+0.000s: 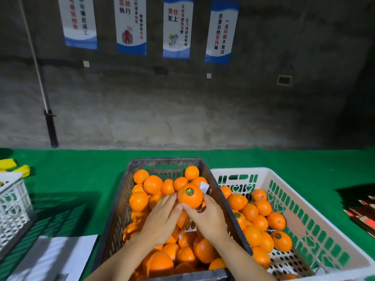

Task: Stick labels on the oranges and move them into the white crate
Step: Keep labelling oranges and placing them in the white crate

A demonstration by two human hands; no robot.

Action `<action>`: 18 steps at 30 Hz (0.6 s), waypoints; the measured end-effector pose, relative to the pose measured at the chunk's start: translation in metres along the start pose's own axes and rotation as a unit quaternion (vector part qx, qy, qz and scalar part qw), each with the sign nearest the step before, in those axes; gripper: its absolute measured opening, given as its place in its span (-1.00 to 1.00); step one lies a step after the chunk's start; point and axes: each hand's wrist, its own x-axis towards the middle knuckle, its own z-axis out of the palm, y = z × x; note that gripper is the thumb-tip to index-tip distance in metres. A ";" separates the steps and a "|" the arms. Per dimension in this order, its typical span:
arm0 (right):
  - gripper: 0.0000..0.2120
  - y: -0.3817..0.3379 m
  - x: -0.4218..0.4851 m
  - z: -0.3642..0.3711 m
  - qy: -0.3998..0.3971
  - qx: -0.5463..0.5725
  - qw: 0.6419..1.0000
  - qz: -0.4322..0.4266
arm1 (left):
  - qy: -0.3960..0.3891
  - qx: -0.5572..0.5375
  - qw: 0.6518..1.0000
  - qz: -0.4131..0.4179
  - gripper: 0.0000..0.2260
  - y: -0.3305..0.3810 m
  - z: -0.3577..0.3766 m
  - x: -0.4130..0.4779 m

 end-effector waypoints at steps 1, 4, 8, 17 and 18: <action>-0.61 -0.001 0.000 -0.001 0.010 0.010 1.000 0.004 | -0.018 0.015 0.999 0.028 -0.32 0.001 -0.001 -0.001; -0.68 -0.008 -0.001 -0.005 0.019 0.060 0.998 0.020 | -0.062 0.150 0.985 0.062 0.01 0.005 0.004 -0.005; -0.54 -0.015 0.000 -0.006 -0.026 0.186 0.978 0.096 | -0.026 0.244 0.966 0.085 -0.19 0.005 0.011 -0.005; -0.54 -0.017 0.003 -0.009 0.009 0.190 0.972 0.136 | 0.110 0.304 0.938 0.128 -0.44 0.013 -0.011 -0.003; -0.51 -0.018 0.003 -0.010 0.022 0.196 0.970 0.141 | 0.127 0.313 0.933 0.123 -0.42 0.011 -0.013 -0.002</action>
